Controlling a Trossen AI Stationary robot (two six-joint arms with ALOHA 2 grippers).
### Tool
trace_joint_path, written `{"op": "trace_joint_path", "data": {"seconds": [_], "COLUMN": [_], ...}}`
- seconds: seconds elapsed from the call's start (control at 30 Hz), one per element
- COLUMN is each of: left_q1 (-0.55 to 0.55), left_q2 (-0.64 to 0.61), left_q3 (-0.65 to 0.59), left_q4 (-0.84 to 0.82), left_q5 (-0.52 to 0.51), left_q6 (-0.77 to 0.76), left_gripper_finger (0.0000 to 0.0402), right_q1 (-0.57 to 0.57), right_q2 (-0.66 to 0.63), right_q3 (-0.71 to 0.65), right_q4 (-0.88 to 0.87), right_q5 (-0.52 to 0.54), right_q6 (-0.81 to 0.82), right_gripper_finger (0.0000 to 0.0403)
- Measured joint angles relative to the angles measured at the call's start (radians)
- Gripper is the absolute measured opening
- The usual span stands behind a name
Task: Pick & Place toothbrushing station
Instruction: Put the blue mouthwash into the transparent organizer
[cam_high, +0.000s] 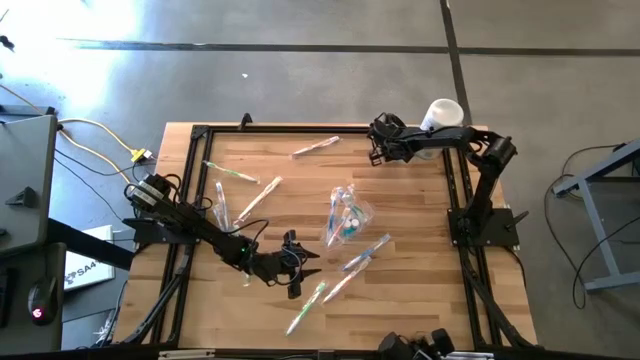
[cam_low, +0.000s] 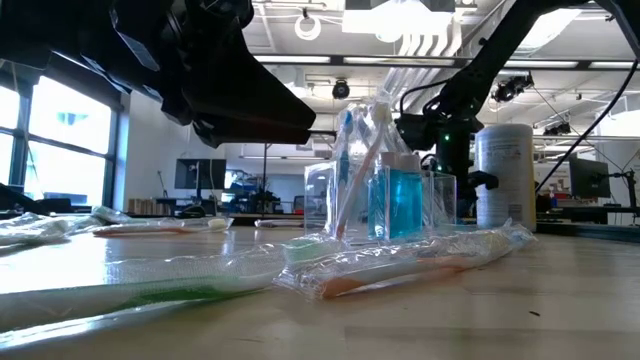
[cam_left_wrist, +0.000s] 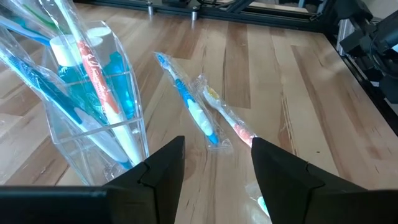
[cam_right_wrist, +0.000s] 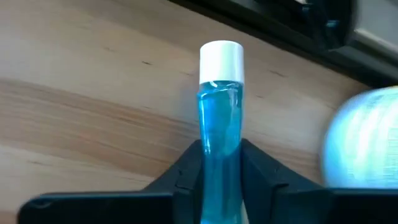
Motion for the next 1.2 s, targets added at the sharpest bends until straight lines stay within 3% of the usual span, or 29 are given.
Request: {"op": "trace_joint_path", "data": {"seconds": [0.2, 0.3, 0.63, 0.77, 0.9, 1.03, 1.2], "left_q1": [0.000, 0.000, 0.000, 0.000, -0.014, -0.028, -0.012], "left_q2": [0.000, 0.000, 0.000, 0.000, 0.000, 0.000, 0.000], "left_q3": [0.000, 0.000, 0.000, 0.000, 0.000, 0.000, 0.001], "left_q4": [0.000, 0.000, 0.014, 0.048, 0.165, 0.305, 0.422], "left_q5": [0.000, 0.000, 0.000, 0.000, 0.001, 0.012, 0.009], "left_q6": [0.000, 0.000, 0.000, 0.069, 0.231, 0.367, 0.359], "left_gripper_finger": [0.0182, 0.0182, 0.0182, 0.0182, 0.0182, 0.0182, 0.0182], "right_q1": [0.028, 0.053, 0.253, 0.402, 0.592, 0.831, 1.147], "right_q2": [-0.024, -0.083, -0.446, -0.614, -0.763, -0.845, -0.845], "right_q3": [-0.003, -0.012, -0.006, -0.006, -0.004, -0.004, -0.004], "right_q4": [-0.040, -0.115, -0.339, -0.424, -0.423, -0.305, -0.083], "right_q5": [0.050, 0.017, 0.039, 0.007, -0.139, -0.268, -0.219], "right_q6": [-0.039, -0.043, -0.025, 0.039, 0.133, 0.179, 0.202], "right_gripper_finger": [0.0061, 0.0062, 0.0063, 0.0063, 0.0063, 0.0063, 0.0064]}}
